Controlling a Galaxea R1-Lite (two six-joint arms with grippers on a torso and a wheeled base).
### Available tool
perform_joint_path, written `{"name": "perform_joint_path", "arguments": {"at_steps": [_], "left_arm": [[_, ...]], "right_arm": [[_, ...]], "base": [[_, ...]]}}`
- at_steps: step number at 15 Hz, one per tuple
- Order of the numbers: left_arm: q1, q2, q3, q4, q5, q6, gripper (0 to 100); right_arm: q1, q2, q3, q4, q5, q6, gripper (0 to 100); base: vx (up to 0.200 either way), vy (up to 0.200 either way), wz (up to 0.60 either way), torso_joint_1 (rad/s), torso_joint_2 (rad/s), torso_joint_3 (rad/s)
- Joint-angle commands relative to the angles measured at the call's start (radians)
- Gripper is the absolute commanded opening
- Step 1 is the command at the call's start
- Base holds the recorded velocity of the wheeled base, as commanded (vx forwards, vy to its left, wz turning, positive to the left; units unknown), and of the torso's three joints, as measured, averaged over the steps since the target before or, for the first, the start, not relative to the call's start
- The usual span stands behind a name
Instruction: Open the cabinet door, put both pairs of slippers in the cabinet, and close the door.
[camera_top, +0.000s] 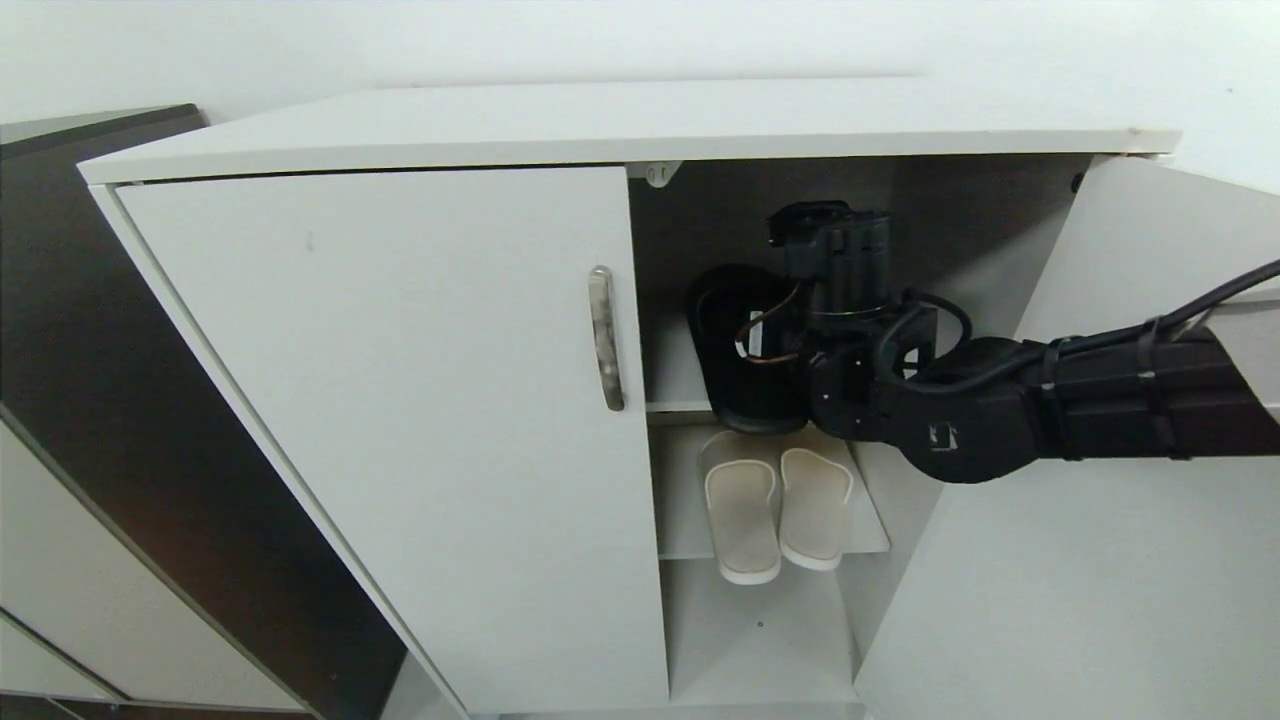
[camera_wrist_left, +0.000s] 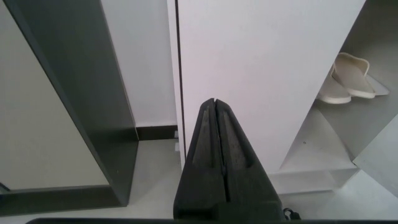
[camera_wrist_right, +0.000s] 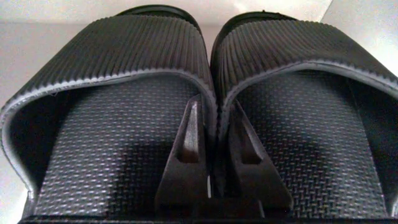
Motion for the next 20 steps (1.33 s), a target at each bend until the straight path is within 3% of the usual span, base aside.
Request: {"name": "perform_joint_path", "arguments": {"at_steps": [1, 6, 17, 18, 20], "left_arm": [[0.000, 0.001, 0.000, 0.000, 0.001, -0.001, 0], [0.000, 0.001, 0.000, 0.000, 0.001, -0.001, 0], [0.000, 0.001, 0.000, 0.000, 0.002, -0.001, 0], [0.000, 0.001, 0.000, 0.000, 0.002, -0.002, 0], [0.000, 0.001, 0.000, 0.000, 0.001, -0.002, 0]], "right_arm": [[-0.015, 0.058, -0.094, 0.051, 0.007, 0.003, 0], [-0.042, 0.119, -0.213, 0.100, 0.026, 0.005, 0], [-0.051, 0.142, -0.219, 0.100, 0.029, 0.005, 0], [-0.051, 0.142, -0.219, 0.100, 0.029, 0.005, 100], [-0.051, 0.142, -0.215, 0.102, 0.027, 0.003, 100]], "base": [[0.000, 0.000, 0.00, 0.000, 0.00, 0.000], [0.000, 0.000, 0.00, 0.000, 0.00, 0.000], [0.000, 0.000, 0.00, 0.000, 0.00, 0.000], [0.000, 0.000, 0.00, 0.000, 0.00, 0.000], [0.000, 0.000, 0.00, 0.000, 0.00, 0.000]]}}
